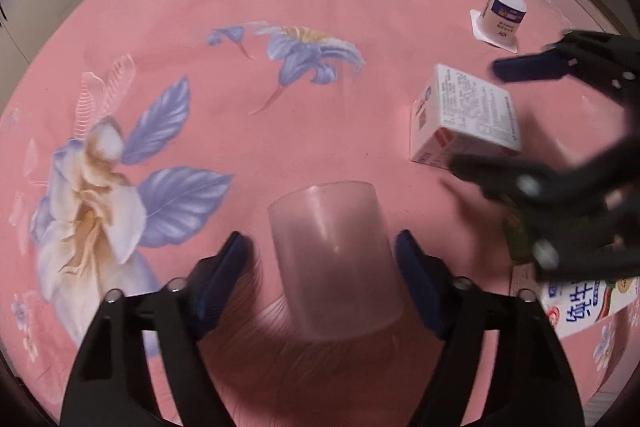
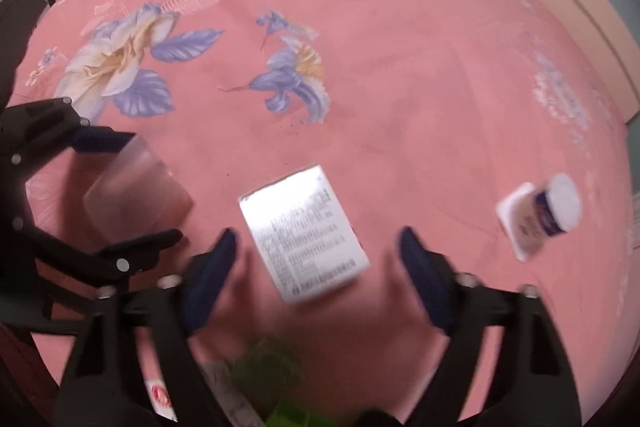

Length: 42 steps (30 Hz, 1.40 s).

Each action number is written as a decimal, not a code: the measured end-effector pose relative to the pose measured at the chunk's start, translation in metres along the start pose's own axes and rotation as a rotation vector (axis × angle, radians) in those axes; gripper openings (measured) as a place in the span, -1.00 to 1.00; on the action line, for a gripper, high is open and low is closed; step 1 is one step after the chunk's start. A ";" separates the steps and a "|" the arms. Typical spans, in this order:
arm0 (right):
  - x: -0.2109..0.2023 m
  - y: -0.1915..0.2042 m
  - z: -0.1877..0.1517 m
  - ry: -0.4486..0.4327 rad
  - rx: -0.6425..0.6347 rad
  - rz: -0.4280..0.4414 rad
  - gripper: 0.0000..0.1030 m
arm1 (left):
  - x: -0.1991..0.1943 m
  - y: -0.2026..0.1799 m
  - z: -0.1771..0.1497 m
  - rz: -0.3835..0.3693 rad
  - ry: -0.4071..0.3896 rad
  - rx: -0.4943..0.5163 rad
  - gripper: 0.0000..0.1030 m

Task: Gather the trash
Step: 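Grasp the clear plastic cup with the left tool while the right tool grasps the white medicine box, then carry the cup in the left tool and the box in the right tool over the bin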

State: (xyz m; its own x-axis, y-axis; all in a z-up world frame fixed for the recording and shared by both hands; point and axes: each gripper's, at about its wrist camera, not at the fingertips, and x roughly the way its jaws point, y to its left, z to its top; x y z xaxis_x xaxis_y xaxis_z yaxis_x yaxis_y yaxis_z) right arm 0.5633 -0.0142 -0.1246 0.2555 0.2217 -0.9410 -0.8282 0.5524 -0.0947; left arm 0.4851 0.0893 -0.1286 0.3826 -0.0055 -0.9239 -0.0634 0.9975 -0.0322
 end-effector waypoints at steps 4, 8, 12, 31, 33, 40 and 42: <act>0.020 0.007 0.008 0.048 -0.013 0.006 -0.01 | 0.004 -0.001 0.004 -0.024 -0.010 0.015 0.05; 0.016 0.008 0.007 0.040 0.018 0.006 -0.07 | 0.005 -0.001 0.005 -0.038 -0.012 0.025 0.03; 0.003 0.008 0.001 0.033 0.053 -0.023 -0.08 | -0.001 -0.001 0.002 -0.033 -0.008 0.044 0.02; -0.201 0.023 -0.047 -0.125 0.194 -0.214 -0.08 | -0.196 -0.010 -0.012 0.085 -0.246 0.144 0.02; -0.224 0.029 -0.054 -0.148 0.207 -0.226 -0.08 | -0.226 -0.011 -0.018 0.100 -0.285 0.150 0.02; -0.303 0.065 -0.085 -0.231 0.234 -0.268 -0.08 | -0.306 -0.007 -0.049 0.141 -0.381 0.155 0.02; -0.324 0.077 -0.094 -0.257 0.238 -0.275 -0.08 | -0.327 -0.006 -0.062 0.150 -0.408 0.157 0.02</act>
State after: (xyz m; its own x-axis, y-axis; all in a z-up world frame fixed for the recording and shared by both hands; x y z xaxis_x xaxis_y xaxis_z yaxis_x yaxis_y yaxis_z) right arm 0.3698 -0.1193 0.1426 0.5907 0.2167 -0.7772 -0.5820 0.7816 -0.2244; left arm 0.3036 0.0810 0.1499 0.7134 0.1371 -0.6872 -0.0180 0.9839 0.1776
